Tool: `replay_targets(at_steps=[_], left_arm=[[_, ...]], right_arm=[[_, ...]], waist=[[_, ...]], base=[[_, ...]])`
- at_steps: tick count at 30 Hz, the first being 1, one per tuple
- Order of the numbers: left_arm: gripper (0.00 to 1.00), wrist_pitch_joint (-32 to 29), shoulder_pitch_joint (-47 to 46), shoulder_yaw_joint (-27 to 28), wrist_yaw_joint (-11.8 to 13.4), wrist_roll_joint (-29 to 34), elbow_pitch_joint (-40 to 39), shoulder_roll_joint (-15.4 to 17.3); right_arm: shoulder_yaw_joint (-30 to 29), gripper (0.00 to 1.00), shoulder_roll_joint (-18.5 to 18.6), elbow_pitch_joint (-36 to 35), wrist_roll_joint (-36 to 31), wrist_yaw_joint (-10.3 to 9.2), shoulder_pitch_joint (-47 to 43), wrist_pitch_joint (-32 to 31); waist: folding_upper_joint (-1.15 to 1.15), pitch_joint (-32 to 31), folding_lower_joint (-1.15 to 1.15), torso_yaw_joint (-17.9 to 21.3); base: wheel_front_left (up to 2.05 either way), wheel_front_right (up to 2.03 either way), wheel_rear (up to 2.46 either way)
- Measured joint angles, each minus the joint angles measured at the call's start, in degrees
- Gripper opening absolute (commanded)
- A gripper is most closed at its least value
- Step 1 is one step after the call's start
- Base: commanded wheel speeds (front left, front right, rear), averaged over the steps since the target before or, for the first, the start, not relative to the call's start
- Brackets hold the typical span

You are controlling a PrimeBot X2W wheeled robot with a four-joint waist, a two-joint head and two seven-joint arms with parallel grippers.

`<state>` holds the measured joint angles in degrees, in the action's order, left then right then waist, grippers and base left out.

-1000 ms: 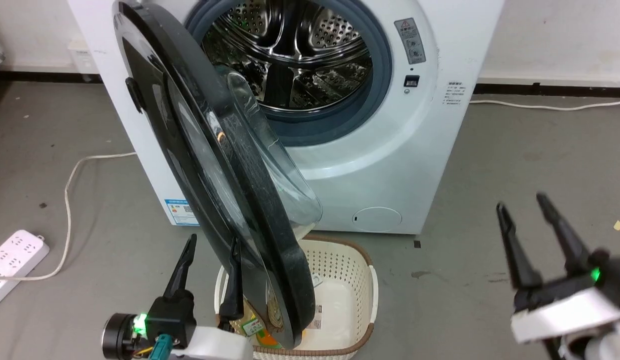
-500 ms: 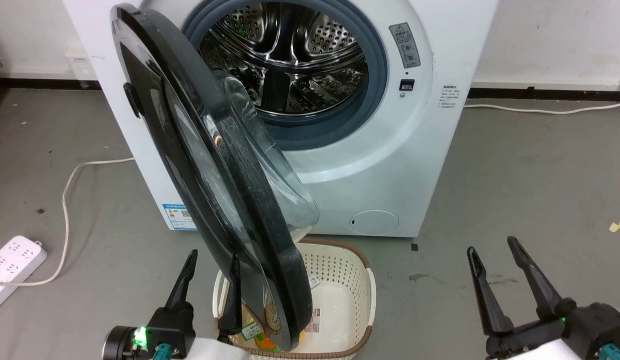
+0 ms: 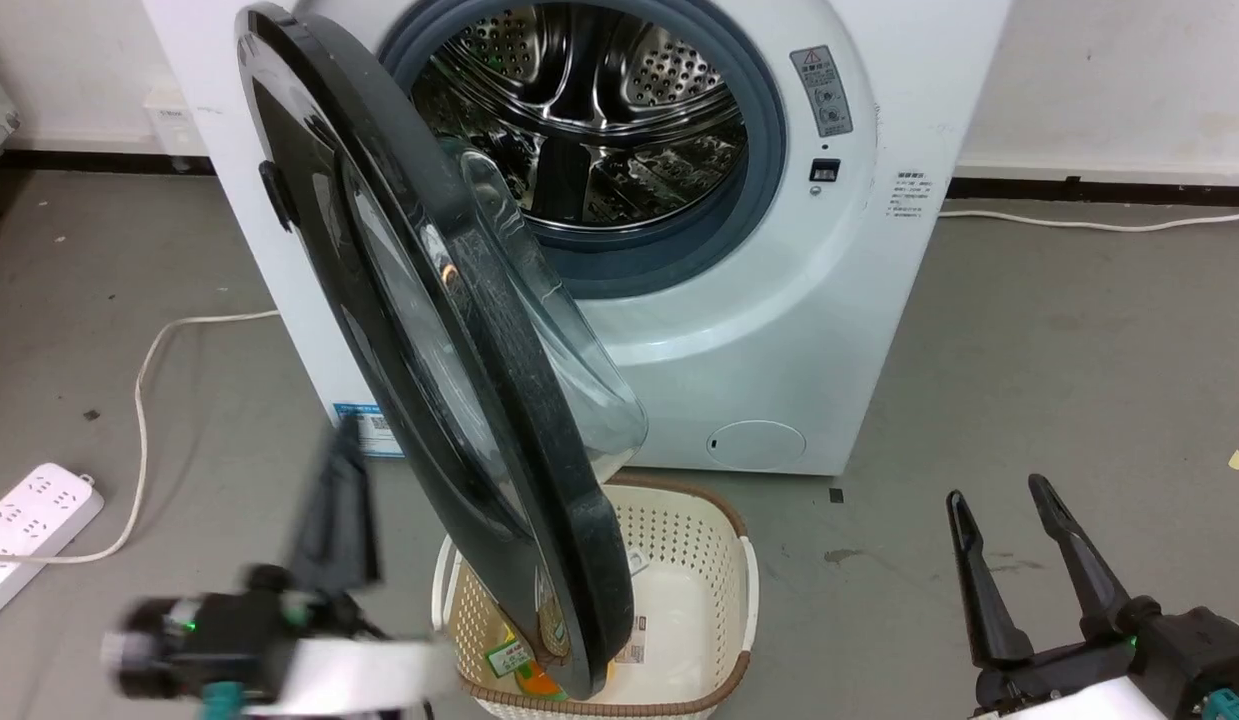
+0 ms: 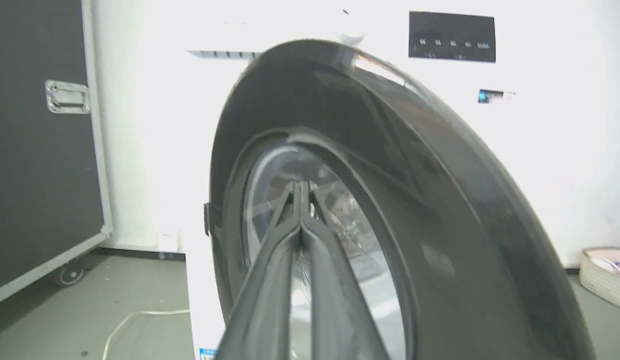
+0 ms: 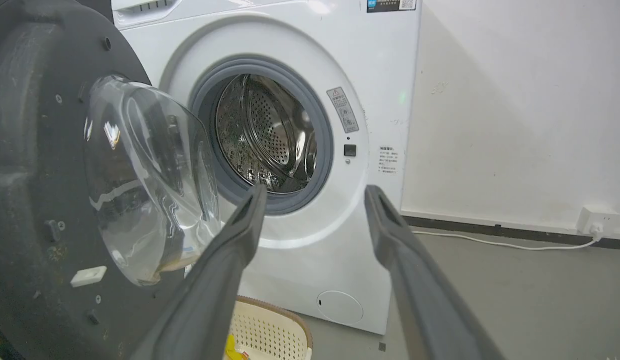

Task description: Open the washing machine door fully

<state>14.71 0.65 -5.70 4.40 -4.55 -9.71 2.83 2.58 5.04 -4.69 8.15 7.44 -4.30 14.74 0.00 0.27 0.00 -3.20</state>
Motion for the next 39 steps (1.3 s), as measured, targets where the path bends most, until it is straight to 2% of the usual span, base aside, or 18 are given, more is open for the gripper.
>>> replay_targets(at_steps=[3, 8, 11, 14, 21, 27, 32, 39], left_arm=[[0.0, 0.0, -1.8, 1.7, 1.1, 0.8, -7.4, 0.0], [0.0, 0.1, -5.6, 0.4, 2.1, 2.4, -16.6, 0.0], [0.0, 0.1, -7.0, -1.9, 1.7, 1.2, -18.2, 0.0], [0.0, 0.1, -7.7, -4.9, -0.1, 1.0, -18.2, 0.0], [0.0, 0.1, -5.0, -14.1, -5.1, 1.4, -9.9, 0.0], [0.0, -3.7, -2.8, -19.7, -7.6, -0.4, 0.7, 0.0], [0.0, -6.2, -2.8, -22.4, -8.6, -1.9, 8.0, 0.0], [0.0, -5.7, -3.1, -22.5, -7.8, -3.2, 15.0, -0.1]], right_arm=[[0.0, 1.0, -0.1, 0.0, 0.1, 0.0, 0.0, 0.0], [0.0, 1.0, -0.3, -0.1, 0.4, 0.0, 0.1, 0.0], [0.1, 1.0, -0.4, -0.2, 0.4, 0.0, 0.1, 0.0], [0.2, 1.0, -0.5, -0.3, 0.4, 0.0, 0.1, 0.0], [0.3, 1.0, -0.6, -0.4, 0.5, 0.0, 0.1, 0.0], [0.6, 1.0, -0.6, -0.3, 0.6, 0.0, 0.1, 0.0], [0.6, 1.0, -0.6, 0.3, 0.6, 0.0, 0.1, 0.0], [0.4, 1.0, -0.7, 0.5, 1.0, -0.01, 0.0, 0.0]], waist=[[0.0, 0.2, 0.0, 0.0], [0.0, 0.4, 0.0, 0.0], [0.0, 0.3, 0.0, 0.1], [0.0, 0.2, 0.0, 0.0], [0.0, 0.2, 0.0, -0.5], [0.0, 0.5, 0.0, -1.0], [0.0, 0.1, 0.0, -1.3], [0.0, 0.1, 0.0, -2.8]], base=[[0.0, 0.0, 0.0], [0.0, 0.0, 0.0], [0.0, 0.0, 0.0], [0.0, 0.0, 0.0], [0.0, 0.0, 0.0], [0.0, 0.0, 0.0], [0.0, 0.0, 0.0], [0.0, 0.0, 0.0]])
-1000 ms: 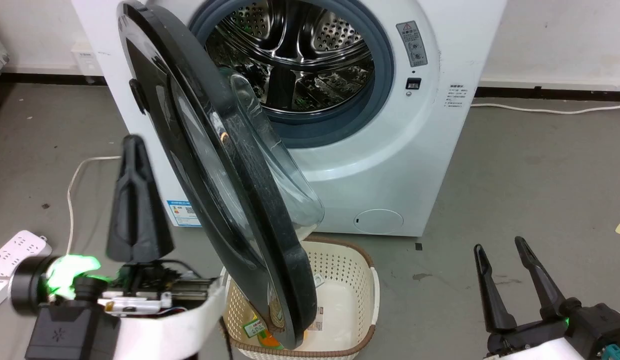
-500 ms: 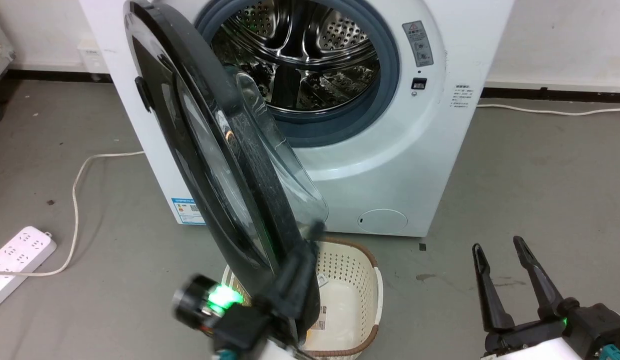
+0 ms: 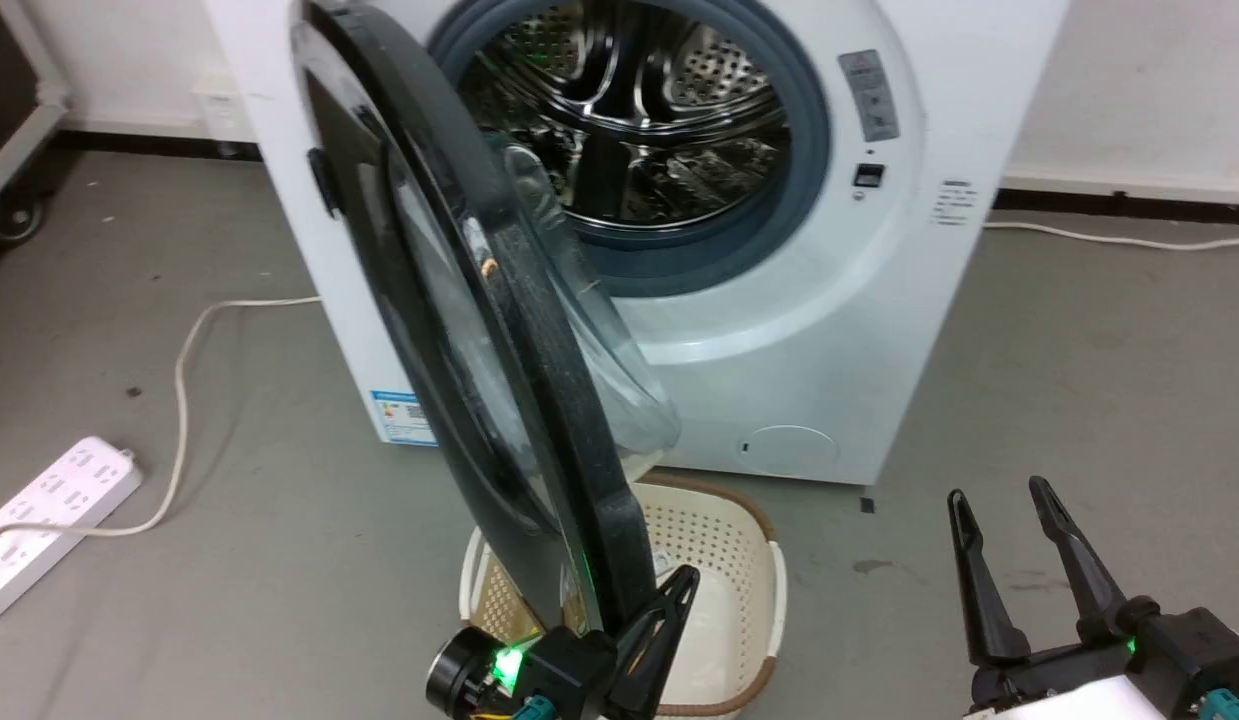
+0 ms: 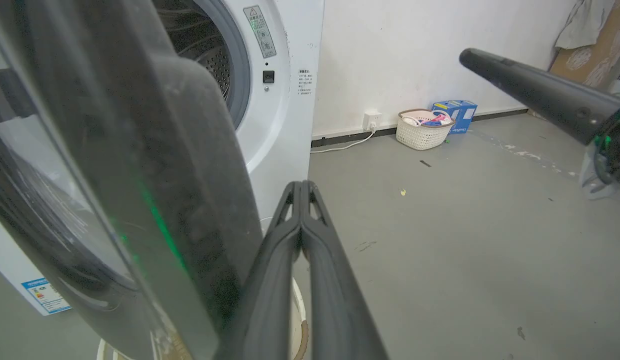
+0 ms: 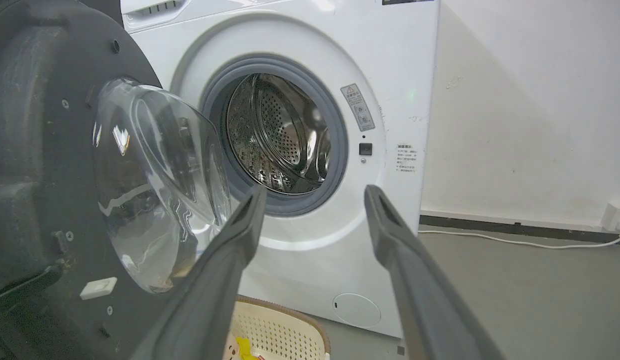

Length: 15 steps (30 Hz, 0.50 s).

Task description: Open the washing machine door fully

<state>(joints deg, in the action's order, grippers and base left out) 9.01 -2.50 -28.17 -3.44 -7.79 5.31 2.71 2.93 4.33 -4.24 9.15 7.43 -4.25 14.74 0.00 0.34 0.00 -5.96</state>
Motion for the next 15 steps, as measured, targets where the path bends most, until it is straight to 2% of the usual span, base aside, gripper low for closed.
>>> replay_targets(at_steps=[9, 15], left_arm=[[0.0, 1.2, -0.5, -1.2, 0.3, -0.5, 1.6, -0.2], [0.0, 0.6, -0.4, -0.6, 1.0, -0.6, 0.6, 1.2]], right_arm=[[-0.8, 1.0, -0.3, 0.2, 0.5, 0.0, -0.2, 0.0], [-1.2, 1.0, -0.6, 0.5, 1.0, 0.01, -0.3, 0.0]], waist=[[0.0, -0.3, 0.0, -6.2], [0.0, -1.1, 0.0, -11.8]], base=[[0.0, 0.0, 0.0], [0.0, 0.0, 0.0]])
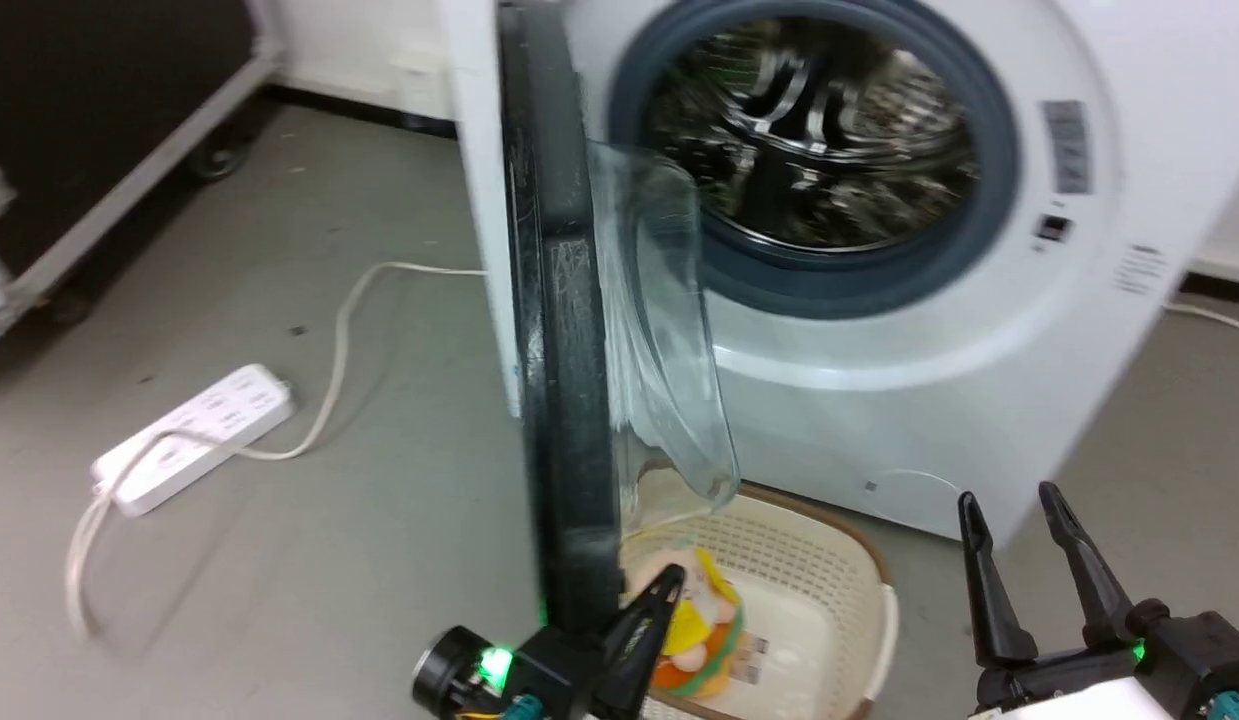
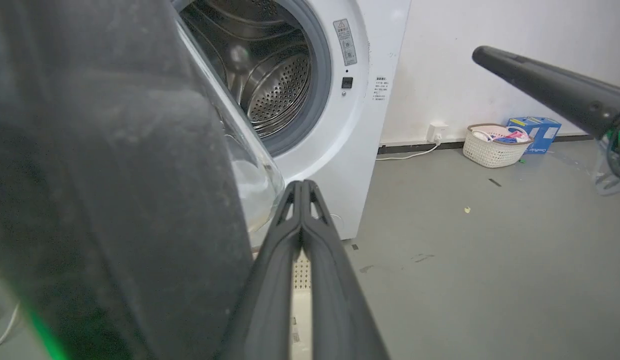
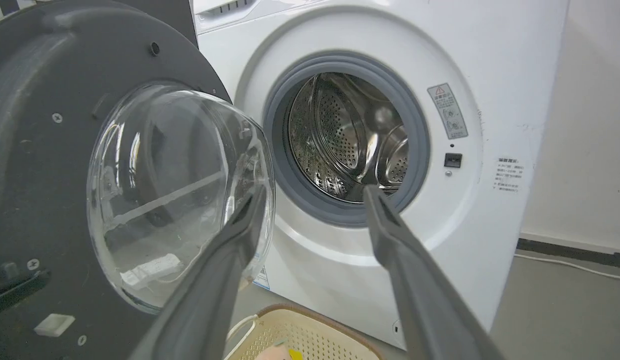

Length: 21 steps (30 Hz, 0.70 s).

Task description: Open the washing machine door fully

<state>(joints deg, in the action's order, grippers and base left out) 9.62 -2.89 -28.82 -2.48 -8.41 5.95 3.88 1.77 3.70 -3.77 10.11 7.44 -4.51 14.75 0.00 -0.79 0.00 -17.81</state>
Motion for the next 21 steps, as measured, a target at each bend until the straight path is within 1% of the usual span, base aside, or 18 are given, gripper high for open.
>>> replay_targets(at_steps=[7, 11, 17, 21], left_arm=[[0.0, -0.7, 0.3, 1.8, 1.5, -0.8, -1.6, 1.4], [0.0, -0.7, 1.0, 3.4, 3.0, -1.6, -2.6, 2.0], [0.0, -0.5, 1.5, 7.1, 5.5, -2.4, -4.1, 3.6], [0.0, -0.4, 1.4, 9.7, 6.4, -3.5, -4.7, 4.6]], right_arm=[[0.1, 1.0, -0.2, 0.4, 0.1, 0.0, -0.2, 0.0], [1.0, 1.0, -0.3, 0.8, 0.1, -0.01, -0.2, 0.0], [3.2, 1.0, -0.1, 1.8, 0.1, 0.0, 0.6, 0.0], [3.5, 1.0, 0.4, 2.0, 0.1, -0.01, 1.6, 0.0]], waist=[[0.0, -0.7, 0.0, -6.9], [0.0, -0.9, 0.0, -10.3], [0.0, 0.7, -0.01, -12.0], [0.0, 2.1, -0.01, -12.4]], base=[[0.0, 0.0, 0.0], [0.0, 0.0, 0.0], [0.0, 0.0, 0.0], [0.0, 0.0, 0.0]])
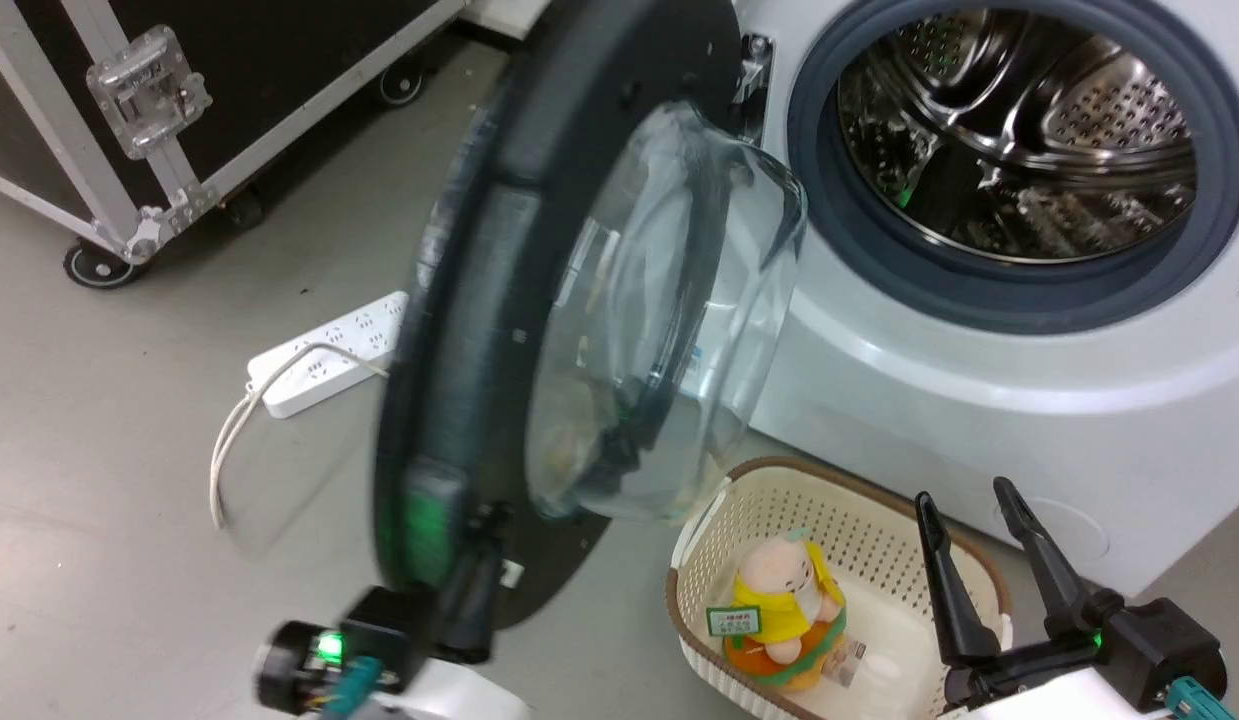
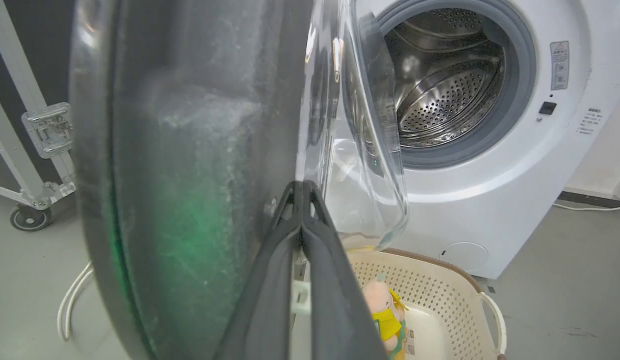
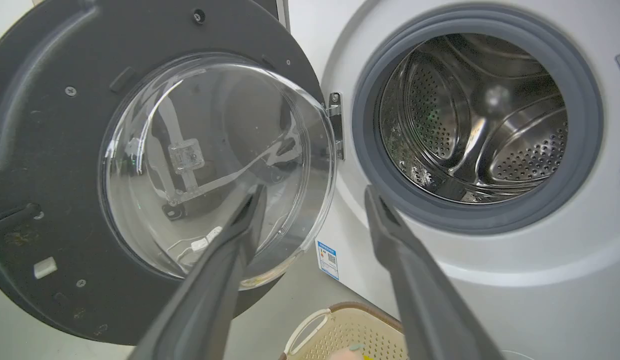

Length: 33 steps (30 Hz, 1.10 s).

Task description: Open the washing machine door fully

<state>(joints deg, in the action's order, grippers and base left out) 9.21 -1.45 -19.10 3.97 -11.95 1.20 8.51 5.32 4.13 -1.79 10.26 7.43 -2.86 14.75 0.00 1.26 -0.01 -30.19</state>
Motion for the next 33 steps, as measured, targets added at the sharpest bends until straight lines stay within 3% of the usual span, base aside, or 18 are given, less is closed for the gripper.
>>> replay_targets(at_steps=[6, 15, 26, 33], left_arm=[[0.0, -0.2, -1.5, 4.9, 0.6, -2.5, -0.4, 2.6], [0.0, -1.4, -6.8, 11.3, -0.6, -6.8, 3.2, 7.5], [0.0, -1.9, -14.6, 18.7, 0.1, -9.4, 12.8, 14.0], [0.0, -0.5, -17.6, 21.3, 0.1, -10.4, 19.0, 16.2]], right_arm=[[-0.6, 1.0, 1.0, -0.2, -0.1, 0.01, 0.0, 0.0], [-0.5, 1.0, 3.2, -1.0, -0.7, 0.0, 1.3, 0.0], [-0.5, 1.0, 6.0, -1.4, -1.2, 0.0, 3.7, 0.0], [-0.9, 1.0, 6.8, -1.4, -1.2, 0.0, 4.5, 0.0]], waist=[[0.0, 2.6, 0.0, -0.3], [0.0, 8.4, 0.0, 1.4], [0.0, 15.0, -0.01, 4.5], [0.0, 16.4, 0.0, 5.7]], base=[[0.0, 0.0, 0.0], [0.0, 0.0, 0.0], [0.0, 0.0, 0.0], [0.0, 0.0, 0.0]])
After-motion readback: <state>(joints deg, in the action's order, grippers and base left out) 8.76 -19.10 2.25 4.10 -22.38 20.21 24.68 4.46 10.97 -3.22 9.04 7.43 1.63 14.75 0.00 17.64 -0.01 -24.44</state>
